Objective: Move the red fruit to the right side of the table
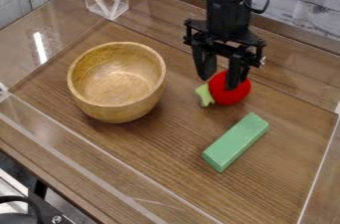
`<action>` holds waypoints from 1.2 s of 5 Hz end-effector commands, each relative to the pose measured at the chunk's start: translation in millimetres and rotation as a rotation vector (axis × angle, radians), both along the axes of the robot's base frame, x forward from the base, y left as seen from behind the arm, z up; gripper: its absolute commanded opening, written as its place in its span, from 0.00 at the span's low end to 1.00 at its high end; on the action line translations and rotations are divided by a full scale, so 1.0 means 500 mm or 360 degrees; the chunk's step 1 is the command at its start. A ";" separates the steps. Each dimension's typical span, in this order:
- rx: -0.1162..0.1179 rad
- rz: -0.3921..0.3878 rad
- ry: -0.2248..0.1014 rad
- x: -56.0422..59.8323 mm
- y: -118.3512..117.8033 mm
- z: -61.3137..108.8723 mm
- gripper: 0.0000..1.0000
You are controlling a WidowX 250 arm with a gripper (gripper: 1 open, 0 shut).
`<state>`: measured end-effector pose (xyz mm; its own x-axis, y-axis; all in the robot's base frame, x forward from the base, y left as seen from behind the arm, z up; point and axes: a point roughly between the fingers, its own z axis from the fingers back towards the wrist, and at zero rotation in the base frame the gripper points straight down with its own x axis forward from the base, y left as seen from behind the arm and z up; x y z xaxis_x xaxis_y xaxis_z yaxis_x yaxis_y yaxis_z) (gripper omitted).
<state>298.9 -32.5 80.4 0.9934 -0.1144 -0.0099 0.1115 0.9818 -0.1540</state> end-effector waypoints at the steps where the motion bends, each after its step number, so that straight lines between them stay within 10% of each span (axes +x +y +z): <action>1: -0.0003 0.0018 -0.0084 0.006 0.028 0.014 0.00; 3: -0.0017 0.0083 -0.0104 0.023 -0.007 0.004 0.00; 6: -0.0074 -0.0200 -0.0113 0.097 -0.077 -0.048 0.00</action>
<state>338.2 -70.0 42.3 0.9737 -0.2273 0.0156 0.2259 0.9547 -0.1934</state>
